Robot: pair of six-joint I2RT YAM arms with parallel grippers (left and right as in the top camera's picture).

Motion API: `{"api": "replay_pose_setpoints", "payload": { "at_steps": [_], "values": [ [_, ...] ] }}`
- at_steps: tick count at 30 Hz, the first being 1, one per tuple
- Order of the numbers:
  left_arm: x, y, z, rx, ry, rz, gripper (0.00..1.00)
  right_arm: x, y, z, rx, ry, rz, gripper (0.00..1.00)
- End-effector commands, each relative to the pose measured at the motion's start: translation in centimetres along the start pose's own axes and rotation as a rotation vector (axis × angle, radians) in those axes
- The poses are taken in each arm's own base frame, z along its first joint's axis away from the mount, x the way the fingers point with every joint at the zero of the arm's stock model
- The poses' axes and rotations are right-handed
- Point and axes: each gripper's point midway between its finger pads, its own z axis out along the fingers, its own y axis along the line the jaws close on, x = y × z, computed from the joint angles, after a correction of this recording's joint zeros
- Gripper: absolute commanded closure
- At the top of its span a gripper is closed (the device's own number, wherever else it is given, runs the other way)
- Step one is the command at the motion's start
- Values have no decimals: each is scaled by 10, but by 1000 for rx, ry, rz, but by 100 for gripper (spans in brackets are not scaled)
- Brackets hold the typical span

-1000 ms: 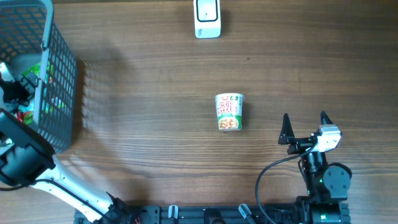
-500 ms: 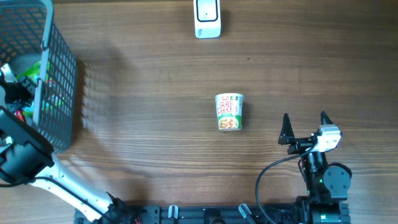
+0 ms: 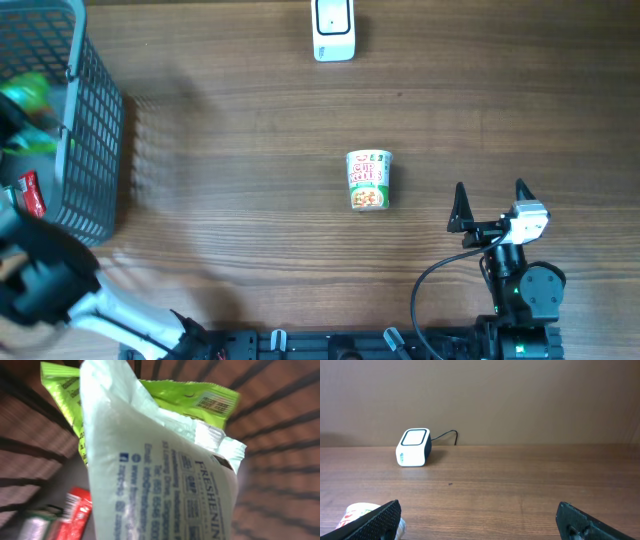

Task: Scan the item barcode
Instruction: 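Carry the green snack bag out and place it beside the cup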

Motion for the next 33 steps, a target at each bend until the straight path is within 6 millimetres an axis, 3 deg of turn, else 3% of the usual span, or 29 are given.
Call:
{"api": "replay_pose_setpoints", "payload": {
  "at_steps": [1, 4, 7, 10, 13, 17, 21, 29, 33],
  "values": [
    [-66, -41, -163, 87, -379, -89, 96, -2, -1, 0, 4, -8, -9, 0],
    [-55, -61, -215, 132, -434, -117, 96, -2, -1, 0, 4, -8, -9, 0],
    [-26, -89, -238, 185, -390, -89, 94, -2, -1, 0, 4, -8, -9, 0],
    [19, -129, -242, 261, -252, -22, 92, -2, -1, 0, 4, -8, -9, 0],
    [62, -167, -233, 315, -106, 64, 92, -2, -1, 0, 4, -8, -9, 0],
    [130, -224, -203, 387, 84, 223, 93, -2, -1, 0, 4, -8, -9, 0],
    [201, -259, -159, 407, 257, 347, 93, -2, -1, 0, 4, -8, -9, 0],
    [364, -293, -60, 397, 502, 480, 93, -2, -1, 0, 4, -8, -9, 0],
    [415, -299, -34, 390, 556, 501, 94, -2, -1, 0, 4, -8, -9, 0]
  ]
}}
